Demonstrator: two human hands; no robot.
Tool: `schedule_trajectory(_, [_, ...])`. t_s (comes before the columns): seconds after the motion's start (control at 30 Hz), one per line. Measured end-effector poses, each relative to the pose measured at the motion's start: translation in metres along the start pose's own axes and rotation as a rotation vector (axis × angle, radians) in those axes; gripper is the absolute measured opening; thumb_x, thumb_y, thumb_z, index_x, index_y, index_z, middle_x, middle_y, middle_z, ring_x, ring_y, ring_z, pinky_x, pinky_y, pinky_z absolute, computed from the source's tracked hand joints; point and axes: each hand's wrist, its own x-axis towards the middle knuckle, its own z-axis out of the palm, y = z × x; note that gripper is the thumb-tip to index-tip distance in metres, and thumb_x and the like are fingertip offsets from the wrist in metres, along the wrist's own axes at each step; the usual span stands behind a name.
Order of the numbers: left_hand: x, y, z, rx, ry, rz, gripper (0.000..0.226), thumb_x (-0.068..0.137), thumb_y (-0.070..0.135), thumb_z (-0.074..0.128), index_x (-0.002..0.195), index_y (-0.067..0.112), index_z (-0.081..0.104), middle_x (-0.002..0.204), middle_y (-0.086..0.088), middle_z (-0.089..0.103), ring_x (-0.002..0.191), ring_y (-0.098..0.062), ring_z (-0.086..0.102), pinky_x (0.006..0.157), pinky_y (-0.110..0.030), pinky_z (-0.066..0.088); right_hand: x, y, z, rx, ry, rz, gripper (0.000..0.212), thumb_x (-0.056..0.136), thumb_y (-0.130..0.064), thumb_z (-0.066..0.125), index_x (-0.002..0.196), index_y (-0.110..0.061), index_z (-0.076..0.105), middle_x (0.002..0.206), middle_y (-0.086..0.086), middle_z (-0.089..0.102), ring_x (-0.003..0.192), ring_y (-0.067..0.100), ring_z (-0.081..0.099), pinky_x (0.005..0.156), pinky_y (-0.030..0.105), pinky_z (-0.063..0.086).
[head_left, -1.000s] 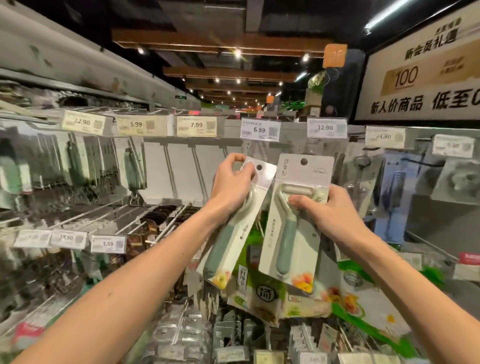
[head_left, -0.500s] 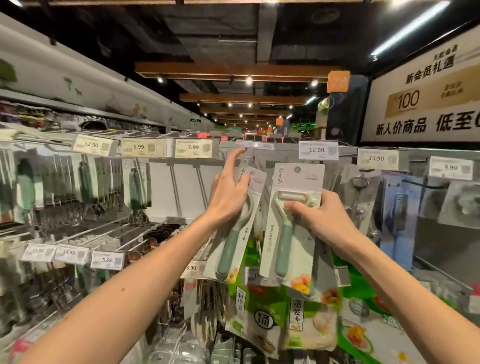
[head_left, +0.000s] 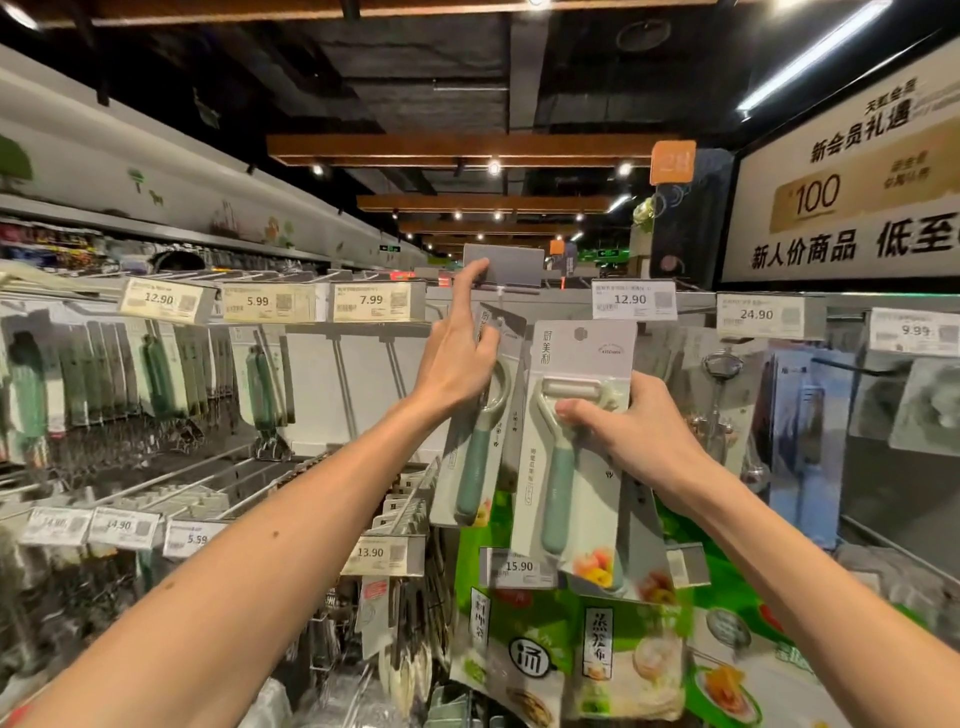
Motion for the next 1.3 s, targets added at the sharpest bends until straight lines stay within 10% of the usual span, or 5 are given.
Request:
schedule_trajectory(0.27, [0.005,-0.027,0.01,0.28,0.005,0.054,0.091,0.093,0.004,0.056,0.156,0.035,-0.002,0.064,-0.001,0.05,0.052,-0.017,0.051,0.046,-0.031,0.043,0.003,0.003,0.001,-0.006,-0.01,-0.001,0.018,0.084,-0.012,0.071,0.095,-0.028,0.071,0.095,-0.009,0.076,0.091,0.012,0.071,0.084,0.035,0.059])
schedule_trajectory(0.77, [-0.016,-0.006,0.01,0.455,0.001,0.038,0.093,0.092,0.032,0.059,0.157,0.028,-0.007,0.115,-0.012,0.056,0.1,-0.021,0.045,0.084,-0.034,0.038,-0.021,0.009,-0.028,0.302,-0.057,0.258,0.018,0.091,-0.014,0.065,0.108,-0.015,0.069,0.097,0.003,0.077,0.089,0.018,0.074,0.077,0.033,0.058])
schedule_trajectory(0.93, [-0.063,0.043,-0.003,0.109,-0.209,-0.06,0.032,0.099,0.035,0.054,0.125,0.02,0.066,0.108,0.006,0.071,0.098,-0.005,0.063,0.096,-0.035,0.05,-0.03,0.006,-0.022,0.376,-0.048,0.297,0.02,0.087,-0.008,0.068,0.107,-0.011,0.069,0.097,0.006,0.077,0.089,0.019,0.074,0.07,0.026,0.059])
schedule_trajectory(1.1, [-0.095,0.068,0.007,-0.26,-0.321,-0.327,0.1,0.067,0.076,0.07,0.148,0.03,0.034,0.124,0.01,0.052,0.108,0.001,0.056,0.095,-0.019,0.046,-0.039,0.0,-0.006,0.453,-0.071,0.288,0.019,0.088,-0.012,0.068,0.106,-0.012,0.072,0.096,0.006,0.077,0.087,0.02,0.074,0.066,0.031,0.061])
schedule_trajectory(1.3, [-0.104,0.064,-0.008,-0.325,-0.297,-0.376,0.113,0.065,0.027,0.092,0.151,0.037,0.019,0.117,0.008,0.054,0.105,-0.016,0.066,0.1,-0.045,0.051,-0.051,-0.009,-0.001,0.592,-0.248,0.394,0.054,0.094,-0.055,0.044,0.124,-0.016,0.065,0.114,0.011,0.073,0.105,0.027,0.07,0.087,0.039,0.057])
